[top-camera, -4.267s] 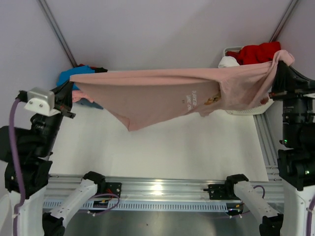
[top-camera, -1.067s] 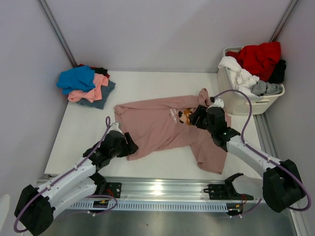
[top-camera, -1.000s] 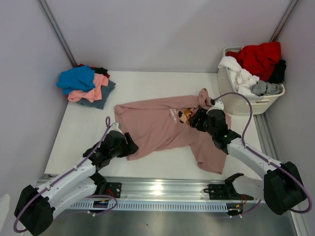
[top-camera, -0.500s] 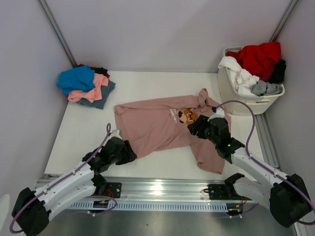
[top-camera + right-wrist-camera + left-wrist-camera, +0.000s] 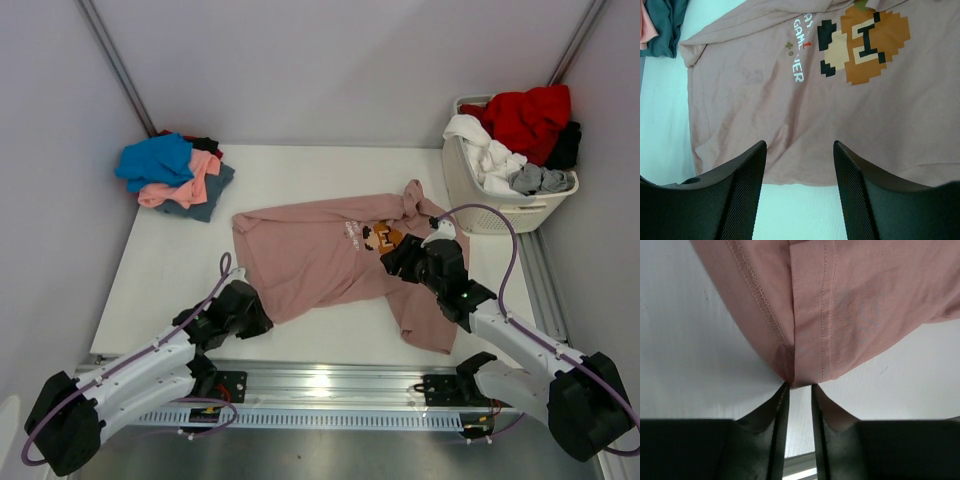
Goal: Fold and stack the t-shirts
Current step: Flatten out the tshirt
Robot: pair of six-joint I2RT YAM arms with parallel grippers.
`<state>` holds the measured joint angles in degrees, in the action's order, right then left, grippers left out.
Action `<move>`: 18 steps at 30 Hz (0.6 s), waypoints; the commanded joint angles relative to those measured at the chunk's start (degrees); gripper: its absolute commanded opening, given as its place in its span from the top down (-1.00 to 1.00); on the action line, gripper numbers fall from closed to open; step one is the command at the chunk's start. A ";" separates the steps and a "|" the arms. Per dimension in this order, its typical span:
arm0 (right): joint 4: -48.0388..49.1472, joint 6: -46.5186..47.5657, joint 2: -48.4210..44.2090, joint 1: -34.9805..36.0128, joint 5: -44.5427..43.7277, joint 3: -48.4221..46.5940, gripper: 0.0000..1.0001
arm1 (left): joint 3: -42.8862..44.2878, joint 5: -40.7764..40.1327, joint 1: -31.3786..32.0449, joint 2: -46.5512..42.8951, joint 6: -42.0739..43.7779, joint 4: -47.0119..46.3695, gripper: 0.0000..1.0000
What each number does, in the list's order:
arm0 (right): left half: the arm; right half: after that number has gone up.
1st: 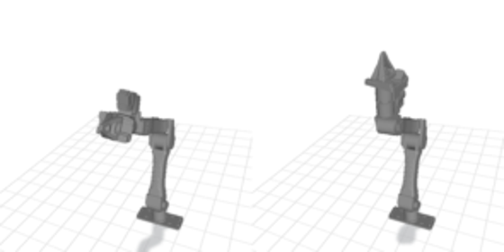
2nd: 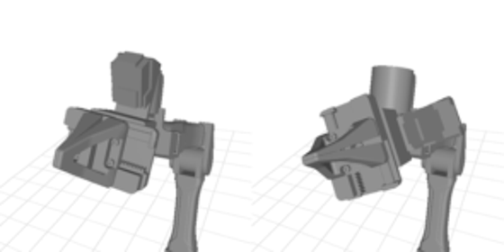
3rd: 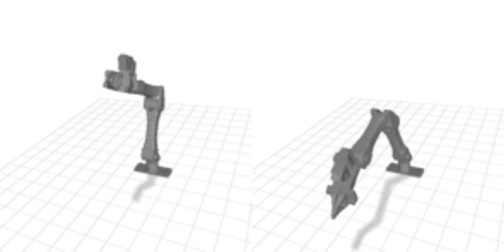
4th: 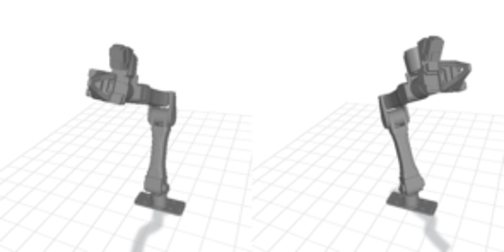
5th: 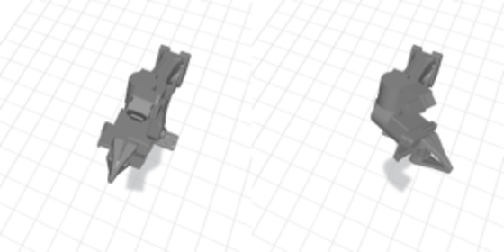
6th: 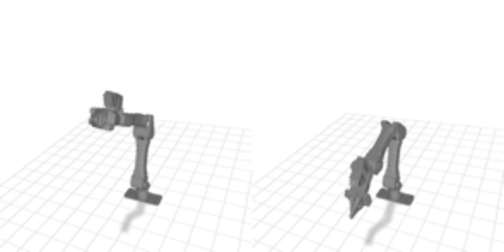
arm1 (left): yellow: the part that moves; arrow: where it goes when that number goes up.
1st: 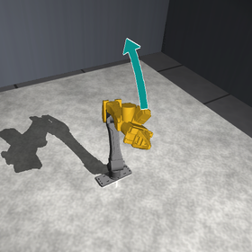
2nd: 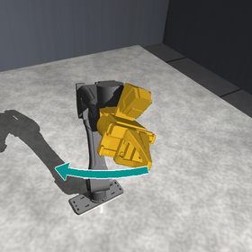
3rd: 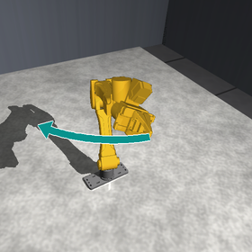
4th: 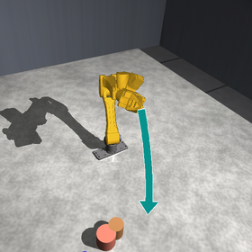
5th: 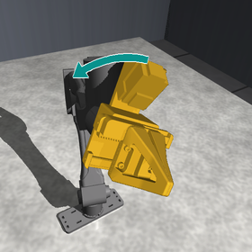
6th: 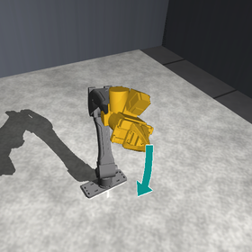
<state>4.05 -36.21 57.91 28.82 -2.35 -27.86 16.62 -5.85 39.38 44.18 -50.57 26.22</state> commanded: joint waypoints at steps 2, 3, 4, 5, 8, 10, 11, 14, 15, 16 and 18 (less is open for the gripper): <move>0.87 0.35 0.36 0.45 -0.46 -1.15 -0.18 | 1.66 -0.22 0.53 -1.20 -0.15 0.76 0.56; 1.04 0.17 0.62 0.45 -0.46 -1.06 -0.18 | 1.83 -0.22 0.53 -1.47 -0.06 0.94 0.61; 1.22 0.17 0.63 0.54 -0.38 -1.06 -0.18 | 2.44 -0.22 0.53 -2.25 0.03 2.25 0.65; 1.22 0.08 0.71 0.62 -0.37 -1.06 -0.18 | 2.62 -0.22 0.53 -2.61 0.03 2.96 0.72; 1.40 0.08 0.98 0.80 -0.55 -0.97 -0.18 | 3.77 -0.22 0.53 -5.07 -0.32 6.29 0.91; 1.74 0.08 0.98 0.89 -0.73 -0.97 -0.18 | 4.38 -0.39 0.53 -7.17 -0.76 8.06 0.95; 1.83 0.08 1.06 0.89 -0.64 -0.97 -0.17 | 4.47 -0.92 0.53 -7.88 -0.85 8.76 0.97; 2.18 0.00 1.42 1.15 -0.55 -0.80 -0.18 | 4.74 -1.80 0.53 -9.81 -1.20 10.25 0.99; 2.27 -0.27 1.50 1.33 -0.55 -0.80 -0.17 | 4.74 -2.06 0.53 -9.91 -1.29 10.43 0.99; 2.36 -0.18 1.77 1.42 -0.64 -0.71 -0.17 | 4.65 -2.06 0.53 -9.99 -1.38 10.52 0.99; 2.54 -0.27 1.85 1.59 -0.64 -0.71 -0.17 | 5.08 -1.54 0.53 -9.91 -1.20 10.96 0.99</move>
<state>4.51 -36.23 59.31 29.87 -2.35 -27.86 19.22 -6.81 39.48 34.46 -50.72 35.35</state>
